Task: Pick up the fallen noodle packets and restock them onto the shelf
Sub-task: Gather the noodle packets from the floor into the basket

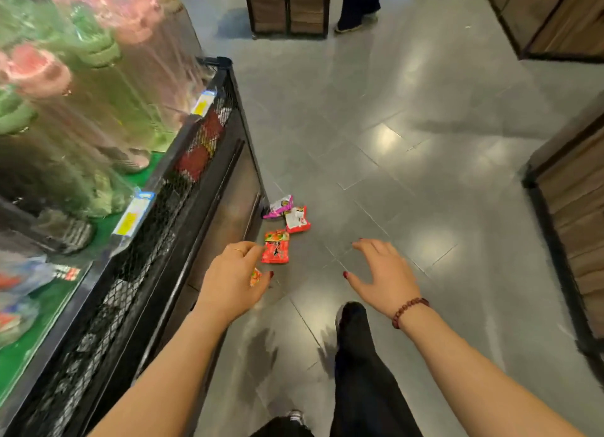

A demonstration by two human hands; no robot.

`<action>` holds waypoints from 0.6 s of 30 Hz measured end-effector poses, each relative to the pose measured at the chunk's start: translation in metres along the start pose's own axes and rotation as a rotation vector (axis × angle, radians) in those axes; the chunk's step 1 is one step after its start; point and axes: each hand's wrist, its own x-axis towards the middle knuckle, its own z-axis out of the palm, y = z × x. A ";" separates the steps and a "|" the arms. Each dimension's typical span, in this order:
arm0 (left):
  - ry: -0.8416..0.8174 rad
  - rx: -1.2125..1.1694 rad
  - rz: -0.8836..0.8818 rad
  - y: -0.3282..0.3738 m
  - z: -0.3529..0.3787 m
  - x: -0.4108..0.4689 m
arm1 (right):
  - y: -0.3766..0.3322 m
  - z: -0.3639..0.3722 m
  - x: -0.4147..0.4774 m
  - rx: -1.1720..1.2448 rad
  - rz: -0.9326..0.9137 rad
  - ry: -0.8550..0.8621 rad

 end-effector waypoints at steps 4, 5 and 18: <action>0.032 -0.025 -0.164 0.008 0.007 0.070 | 0.036 -0.023 0.095 0.002 -0.053 -0.048; 0.028 -0.027 -0.194 0.011 0.008 0.086 | 0.044 -0.028 0.116 0.021 -0.058 -0.052; -0.038 -0.022 -0.380 -0.019 0.023 0.274 | 0.092 -0.041 0.355 0.063 -0.144 -0.230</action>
